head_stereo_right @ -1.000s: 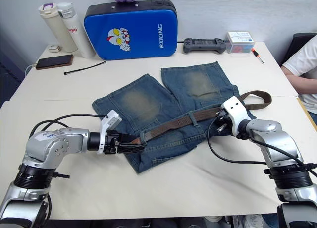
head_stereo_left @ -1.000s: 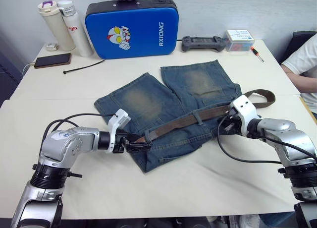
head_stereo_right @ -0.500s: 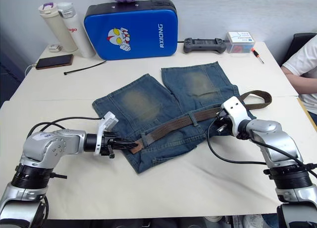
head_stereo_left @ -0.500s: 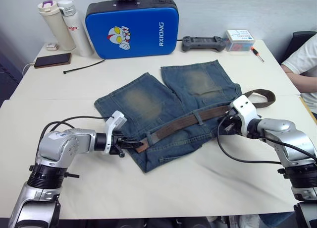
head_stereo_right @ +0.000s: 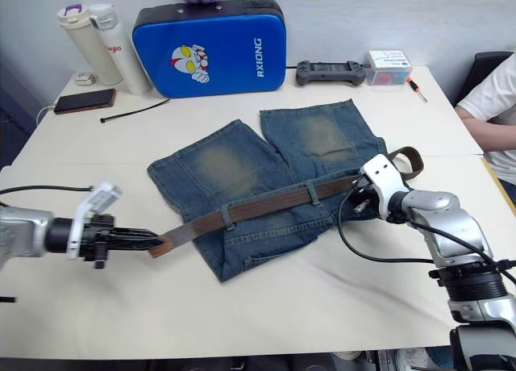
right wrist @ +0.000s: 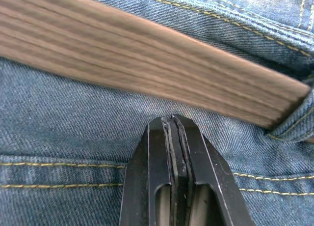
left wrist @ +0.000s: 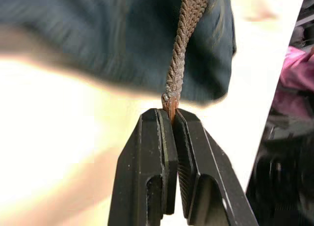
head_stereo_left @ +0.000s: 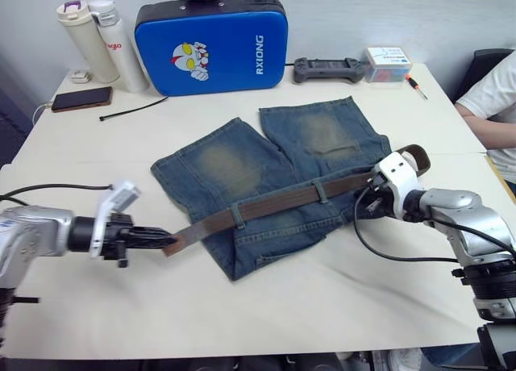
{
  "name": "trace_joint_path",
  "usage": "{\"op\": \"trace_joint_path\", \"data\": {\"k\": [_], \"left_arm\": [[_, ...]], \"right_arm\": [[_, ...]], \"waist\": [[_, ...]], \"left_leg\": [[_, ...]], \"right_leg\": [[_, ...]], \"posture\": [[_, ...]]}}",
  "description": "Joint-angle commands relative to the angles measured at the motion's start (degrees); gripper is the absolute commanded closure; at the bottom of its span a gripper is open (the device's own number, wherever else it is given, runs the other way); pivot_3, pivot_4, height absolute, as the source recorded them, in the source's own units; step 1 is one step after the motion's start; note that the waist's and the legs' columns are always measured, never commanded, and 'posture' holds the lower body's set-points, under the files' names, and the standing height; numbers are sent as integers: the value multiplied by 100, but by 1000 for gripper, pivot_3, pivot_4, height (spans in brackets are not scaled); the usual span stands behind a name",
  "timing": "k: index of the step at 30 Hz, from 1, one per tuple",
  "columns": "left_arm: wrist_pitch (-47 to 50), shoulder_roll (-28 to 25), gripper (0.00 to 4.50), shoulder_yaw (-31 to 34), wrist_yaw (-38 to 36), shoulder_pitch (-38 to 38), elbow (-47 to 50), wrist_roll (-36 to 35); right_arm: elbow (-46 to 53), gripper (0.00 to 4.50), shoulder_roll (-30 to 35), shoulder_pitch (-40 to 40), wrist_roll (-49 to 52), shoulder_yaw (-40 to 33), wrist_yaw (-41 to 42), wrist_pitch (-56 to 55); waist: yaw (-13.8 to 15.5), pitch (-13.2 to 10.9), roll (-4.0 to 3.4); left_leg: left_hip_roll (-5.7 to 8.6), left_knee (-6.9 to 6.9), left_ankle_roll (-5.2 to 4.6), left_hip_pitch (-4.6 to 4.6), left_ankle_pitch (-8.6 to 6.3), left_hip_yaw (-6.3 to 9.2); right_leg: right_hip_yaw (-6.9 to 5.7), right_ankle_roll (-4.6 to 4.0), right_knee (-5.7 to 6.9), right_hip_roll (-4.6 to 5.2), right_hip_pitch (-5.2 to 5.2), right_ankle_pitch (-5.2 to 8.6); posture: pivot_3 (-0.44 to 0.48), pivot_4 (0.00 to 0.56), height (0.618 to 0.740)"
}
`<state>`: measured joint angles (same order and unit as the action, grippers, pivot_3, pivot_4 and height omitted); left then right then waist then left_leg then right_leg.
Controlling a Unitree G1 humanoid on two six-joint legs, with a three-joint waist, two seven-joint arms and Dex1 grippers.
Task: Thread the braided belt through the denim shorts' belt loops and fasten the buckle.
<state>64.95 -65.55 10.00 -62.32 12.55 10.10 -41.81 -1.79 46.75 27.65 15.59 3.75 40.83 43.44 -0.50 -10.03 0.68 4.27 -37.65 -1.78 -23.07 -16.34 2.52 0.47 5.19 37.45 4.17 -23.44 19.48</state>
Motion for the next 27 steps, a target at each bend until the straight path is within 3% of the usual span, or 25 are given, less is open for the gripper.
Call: {"op": "trace_joint_path", "data": {"k": [1, 7, 13, 27], "left_arm": [[-445, -382, 4467, 545, -319, -359, -372, 219], [-944, -777, 4467, 1518, -771, -1815, -912, 699], [-1190, -688, 4467, 2326, -944, -2968, -1137, 1093], [-1452, -534, 4467, 2815, -868, -3345, -1712, 1477]], "right_arm": [[-184, 4500, 224, -106, -186, -44, 178, -17], [-249, 4500, 373, 31, -225, -49, 403, -12], [-327, 4500, 394, 173, -275, 35, 530, -3], [-517, 4500, 333, 452, -477, 212, 749, 8]], "waist": [[49, 0, 0], [37, -2, -3], [27, -3, -5], [14, -4, -6]], "left_leg": [[0, 3, -2, 0, -1, 1], [4, 33, -6, -1, -4, -2], [3, 49, -5, 0, -3, -1], [3, 55, -5, 0, -5, -2]], "right_leg": [[-2, 0, -3, 1, -1, 0], [-4, -1, -16, 9, -7, 1], [-7, -10, -20, 10, -12, 5], [-8, -10, -23, 11, -13, 5]], "posture": [[0, 150, 740], [0, 150, 740], [0, 150, 740], [0, 150, 740]]}}
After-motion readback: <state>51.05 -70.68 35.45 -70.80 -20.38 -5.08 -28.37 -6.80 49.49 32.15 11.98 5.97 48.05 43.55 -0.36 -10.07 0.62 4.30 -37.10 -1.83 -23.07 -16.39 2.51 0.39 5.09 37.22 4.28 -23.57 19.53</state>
